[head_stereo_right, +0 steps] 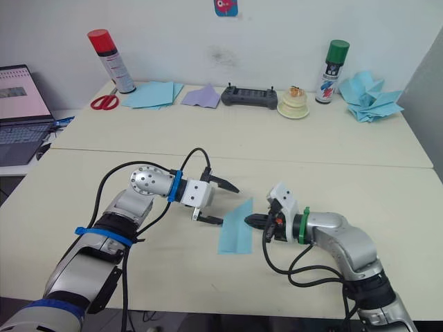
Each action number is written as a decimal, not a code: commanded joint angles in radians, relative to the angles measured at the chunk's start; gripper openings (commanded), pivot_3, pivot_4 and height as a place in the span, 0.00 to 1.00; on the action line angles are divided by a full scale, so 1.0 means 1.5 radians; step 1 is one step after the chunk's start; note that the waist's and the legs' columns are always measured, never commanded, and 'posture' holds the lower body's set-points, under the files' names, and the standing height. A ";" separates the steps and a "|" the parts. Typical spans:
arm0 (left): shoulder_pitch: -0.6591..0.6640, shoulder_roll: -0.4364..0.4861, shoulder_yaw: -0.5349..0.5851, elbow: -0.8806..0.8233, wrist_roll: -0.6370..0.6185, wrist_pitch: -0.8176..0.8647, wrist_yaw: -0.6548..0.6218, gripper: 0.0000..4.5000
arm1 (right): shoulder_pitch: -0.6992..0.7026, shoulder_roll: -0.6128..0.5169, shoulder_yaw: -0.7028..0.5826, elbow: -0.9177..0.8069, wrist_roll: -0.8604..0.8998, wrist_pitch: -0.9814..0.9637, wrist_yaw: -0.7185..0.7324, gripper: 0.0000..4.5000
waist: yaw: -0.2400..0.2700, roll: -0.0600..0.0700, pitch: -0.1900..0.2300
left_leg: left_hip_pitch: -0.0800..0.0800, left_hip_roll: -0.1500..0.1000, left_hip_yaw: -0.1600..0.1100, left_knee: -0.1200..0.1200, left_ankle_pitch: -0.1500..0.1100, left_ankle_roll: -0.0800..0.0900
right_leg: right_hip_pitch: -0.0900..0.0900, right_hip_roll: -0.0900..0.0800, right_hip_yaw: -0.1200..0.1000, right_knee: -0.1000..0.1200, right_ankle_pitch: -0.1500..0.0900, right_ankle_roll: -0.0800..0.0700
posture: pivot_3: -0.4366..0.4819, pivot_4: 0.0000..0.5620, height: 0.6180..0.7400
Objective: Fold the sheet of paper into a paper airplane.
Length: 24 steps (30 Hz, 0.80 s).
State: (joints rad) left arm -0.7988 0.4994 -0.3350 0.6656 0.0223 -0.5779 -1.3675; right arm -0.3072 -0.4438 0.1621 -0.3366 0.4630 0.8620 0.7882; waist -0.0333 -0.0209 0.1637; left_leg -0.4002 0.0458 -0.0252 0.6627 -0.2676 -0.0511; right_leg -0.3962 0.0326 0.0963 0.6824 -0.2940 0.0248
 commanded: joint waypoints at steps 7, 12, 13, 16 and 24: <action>-0.046 -0.024 -0.039 0.074 0.056 -0.162 0.021 0.91 | 0.013 -0.004 -0.062 -0.048 0.050 0.034 -0.050 0.00 | 0.000 0.000 0.000 | 0.000 0.000 0.000 0.000 0.000 0.000 | 0.000 0.000 0.000 0.000 0.000 0.000 | 0.48 0.27 1.00; -0.064 -0.040 -0.043 0.096 0.053 -0.199 0.017 0.58 | 0.019 -0.004 -0.068 -0.045 0.060 0.035 -0.065 0.00 | 0.000 0.000 0.000 | 0.000 0.000 0.000 0.000 0.000 0.000 | 0.000 0.000 0.000 0.000 0.000 0.000 | 0.48 0.27 1.00; -0.065 -0.040 -0.045 0.096 0.049 -0.205 0.010 0.51 | 0.018 -0.003 -0.067 -0.043 0.060 0.034 -0.067 0.00 | 0.000 0.000 0.000 | 0.000 0.000 0.000 0.000 0.000 0.000 | 0.000 0.000 0.000 0.000 0.000 0.000 | 0.48 0.27 1.00; -0.059 -0.037 -0.049 0.080 0.029 -0.202 -0.014 0.29 | 0.015 0.000 -0.066 -0.035 0.060 0.030 -0.071 0.00 | -0.001 0.000 0.000 | 0.000 0.000 0.000 0.000 0.000 0.000 | 0.000 0.000 0.000 0.000 0.000 0.000 | 0.48 0.27 1.00; -0.035 0.012 -0.021 -0.046 0.006 -0.027 -0.030 0.01 | 0.010 0.006 -0.058 -0.015 0.047 0.006 -0.075 0.00 | -0.001 0.000 0.000 | 0.000 0.000 0.000 0.000 0.000 0.000 | 0.000 0.000 0.000 0.000 0.000 0.000 | 0.48 0.27 1.00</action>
State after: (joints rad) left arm -0.8501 0.4957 -0.4011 0.6668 0.0673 -0.6968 -1.4096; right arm -0.2863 -0.4354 0.0810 -0.3449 0.5294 0.8997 0.6757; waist -0.0356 -0.0209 0.1637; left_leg -0.4003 0.0458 -0.0255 0.6627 -0.2675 -0.0509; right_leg -0.3961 0.0329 0.0963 0.6828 -0.2940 0.0249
